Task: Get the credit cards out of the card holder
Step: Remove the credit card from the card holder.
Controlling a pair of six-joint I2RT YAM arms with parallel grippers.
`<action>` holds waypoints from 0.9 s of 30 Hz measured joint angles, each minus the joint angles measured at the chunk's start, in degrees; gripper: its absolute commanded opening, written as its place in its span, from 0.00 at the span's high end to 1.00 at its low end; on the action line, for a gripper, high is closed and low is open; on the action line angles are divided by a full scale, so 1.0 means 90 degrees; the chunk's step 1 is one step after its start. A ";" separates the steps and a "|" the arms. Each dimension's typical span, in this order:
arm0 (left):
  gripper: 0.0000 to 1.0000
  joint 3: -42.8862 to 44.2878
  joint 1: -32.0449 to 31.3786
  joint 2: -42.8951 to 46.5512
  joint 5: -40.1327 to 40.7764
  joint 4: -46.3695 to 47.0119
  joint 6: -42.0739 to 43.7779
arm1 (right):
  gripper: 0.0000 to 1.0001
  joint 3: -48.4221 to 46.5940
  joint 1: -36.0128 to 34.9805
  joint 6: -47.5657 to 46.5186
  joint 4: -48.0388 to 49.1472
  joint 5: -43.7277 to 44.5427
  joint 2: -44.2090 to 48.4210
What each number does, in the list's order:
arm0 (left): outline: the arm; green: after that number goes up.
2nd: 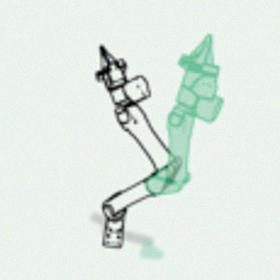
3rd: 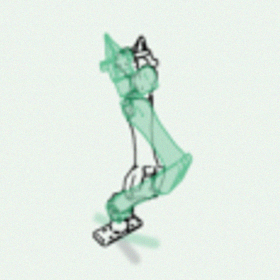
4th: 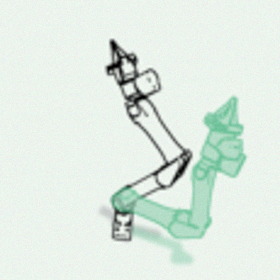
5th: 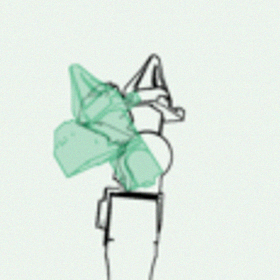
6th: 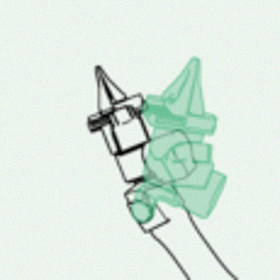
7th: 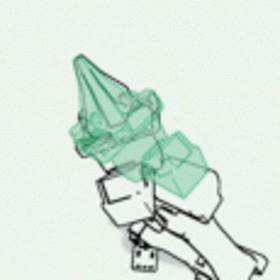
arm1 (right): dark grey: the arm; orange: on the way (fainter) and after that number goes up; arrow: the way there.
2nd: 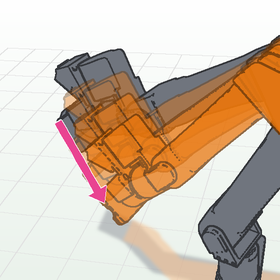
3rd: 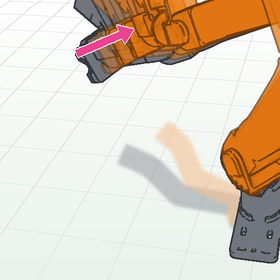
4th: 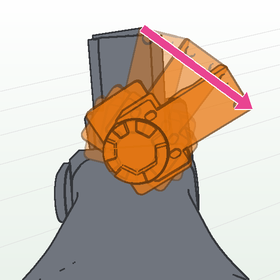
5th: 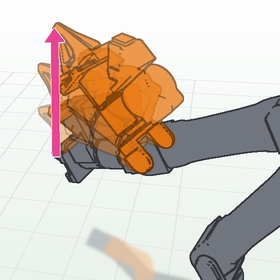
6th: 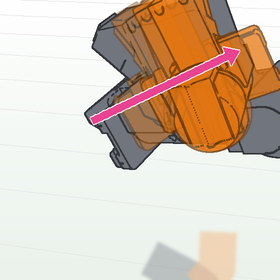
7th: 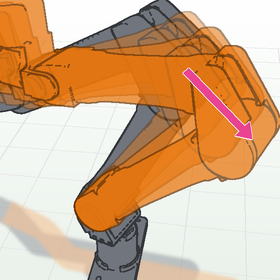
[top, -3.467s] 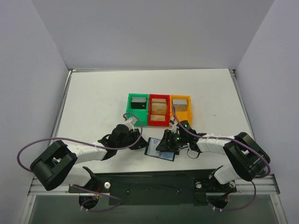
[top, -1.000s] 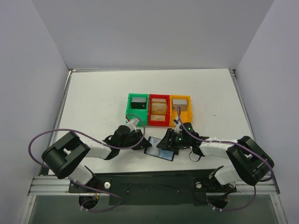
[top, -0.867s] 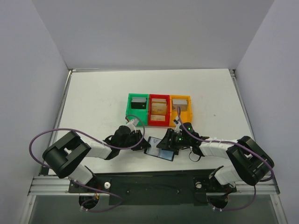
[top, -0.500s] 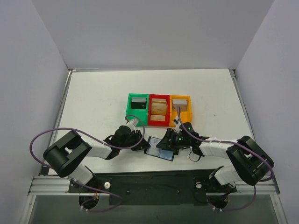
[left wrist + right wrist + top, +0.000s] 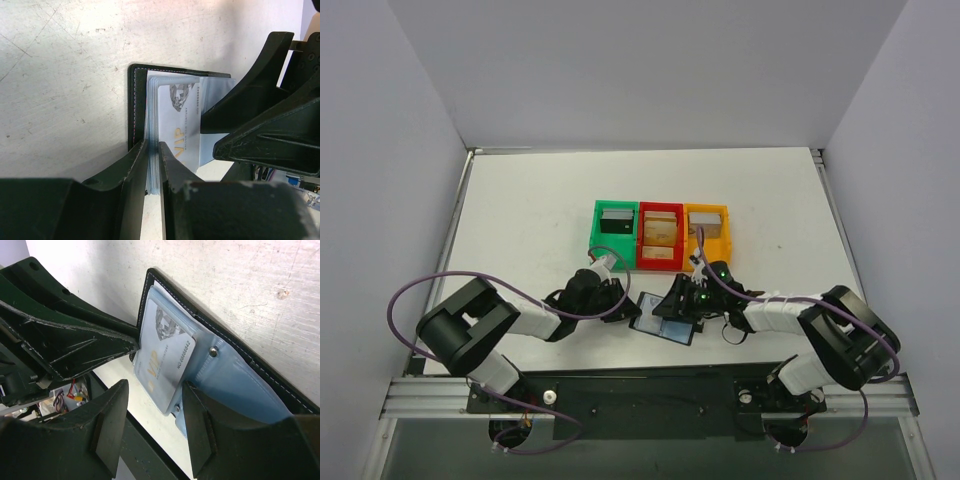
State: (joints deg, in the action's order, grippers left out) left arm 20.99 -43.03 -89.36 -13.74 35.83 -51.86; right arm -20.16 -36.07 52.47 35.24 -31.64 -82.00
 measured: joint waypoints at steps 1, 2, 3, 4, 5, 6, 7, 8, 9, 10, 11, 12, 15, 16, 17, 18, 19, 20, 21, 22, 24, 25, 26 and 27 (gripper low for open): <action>0.75 0.0000 0.0000 -0.0002 0.0000 0.0005 0.0000 | 0.58 -0.0012 -0.0002 0.0005 0.0019 -0.0015 -0.0027; 0.75 0.0000 0.0000 -0.0005 0.0000 0.0005 0.0000 | 0.58 -0.0024 -0.0002 0.0005 0.0027 -0.0019 -0.0044; 0.75 0.0000 0.0000 -0.0010 0.0000 0.0012 0.0000 | 0.58 -0.0029 -0.0002 0.0007 0.0034 -0.0027 -0.0049; 0.75 0.0000 0.0000 -0.0012 0.0000 0.0017 0.0000 | 0.57 -0.0032 -0.0002 0.0007 0.0046 -0.0032 -0.0049; 0.75 0.0000 0.0000 -0.0017 0.0000 0.0027 0.0000 | 0.57 -0.0034 -0.0002 0.0010 0.0056 -0.0032 -0.0049; 0.75 0.0000 0.0000 -0.0027 0.0000 0.0041 0.0000 | 0.57 -0.0034 -0.0002 0.0022 0.0063 -0.0034 -0.0051; 0.75 0.0000 0.0000 -0.0036 -0.0002 0.0051 -0.0002 | 0.57 -0.0034 -0.0002 0.0027 0.0066 -0.0036 -0.0051; 0.75 0.0000 0.0000 -0.0039 -0.0002 0.0056 -0.0002 | 0.58 -0.0039 -0.0002 0.0034 0.0063 -0.0036 -0.0051; 0.75 0.0000 0.0000 -0.0039 -0.0002 0.0061 -0.0002 | 0.57 -0.0046 -0.0002 0.0044 0.0063 -0.0036 -0.0051; 0.75 0.0000 0.0000 -0.0041 -0.0002 0.0063 -0.0002 | 0.57 -0.0053 -0.0002 0.0051 0.0063 -0.0036 -0.0051; 0.75 0.0000 0.0000 -0.0046 -0.0002 0.0070 -0.0002 | 0.58 -0.0061 -0.0002 0.0056 0.0063 -0.0036 -0.0051; 0.75 0.0000 0.0000 -0.0049 -0.0002 0.0078 -0.0002 | 0.58 -0.0066 -0.0002 0.0061 0.0061 -0.0036 -0.0051; 0.75 0.0000 0.0000 -0.0051 -0.0002 0.0080 -0.0002 | 0.57 -0.0070 -0.0005 0.0075 0.0058 -0.0036 -0.0049; 0.75 0.0000 0.0000 -0.0051 -0.0002 0.0080 -0.0002 | 0.58 -0.0070 -0.0005 0.0075 0.0056 -0.0036 -0.0049; 0.75 0.0000 0.0000 -0.0051 -0.0002 0.0080 -0.0002 | 0.57 -0.0070 -0.0005 0.0075 0.0056 -0.0036 -0.0046; 0.76 0.0000 0.0000 -0.0051 -0.0002 0.0080 -0.0002 | 0.57 -0.0073 -0.0005 0.0075 0.0051 -0.0036 -0.0044; 0.76 0.0000 0.0000 -0.0051 -0.0002 0.0080 -0.0002 | 0.57 -0.0075 -0.0007 0.0075 0.0041 -0.0036 -0.0041; 0.75 0.0000 0.0000 -0.0051 -0.0002 0.0080 -0.0005 | 0.57 -0.0085 -0.0010 0.0073 0.0022 -0.0036 -0.0039; 0.76 0.0000 0.0000 -0.0051 -0.0002 0.0080 -0.0002 | 0.57 -0.0095 -0.0012 0.0075 0.0010 -0.0036 -0.0034; 0.75 0.0000 0.0000 -0.0051 -0.0002 0.0080 -0.0002 | 0.58 -0.0104 -0.0015 0.0073 0.0010 -0.0036 -0.0029; 0.76 0.0000 0.0000 -0.0051 -0.0002 0.0080 -0.0002 | 0.57 -0.0117 -0.0034 0.0075 0.0012 -0.0036 -0.0015; 0.75 0.0000 0.0000 -0.0051 -0.0002 0.0080 -0.0005 | 0.57 -0.0119 -0.0046 0.0073 0.0010 -0.0036 -0.0005; 0.76 0.0000 0.0000 -0.0051 -0.0002 0.0080 -0.0002 | 0.58 -0.0119 -0.0049 0.0075 0.0010 -0.0036 0.0000; 0.76 0.0000 0.0000 -0.0051 -0.0002 0.0080 -0.0002 | 0.57 -0.0119 -0.0049 0.0075 0.0010 -0.0036 0.0000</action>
State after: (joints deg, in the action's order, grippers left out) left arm 20.99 -43.03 -89.82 -13.76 36.56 -51.88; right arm -21.23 -36.51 53.15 35.33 -31.97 -82.00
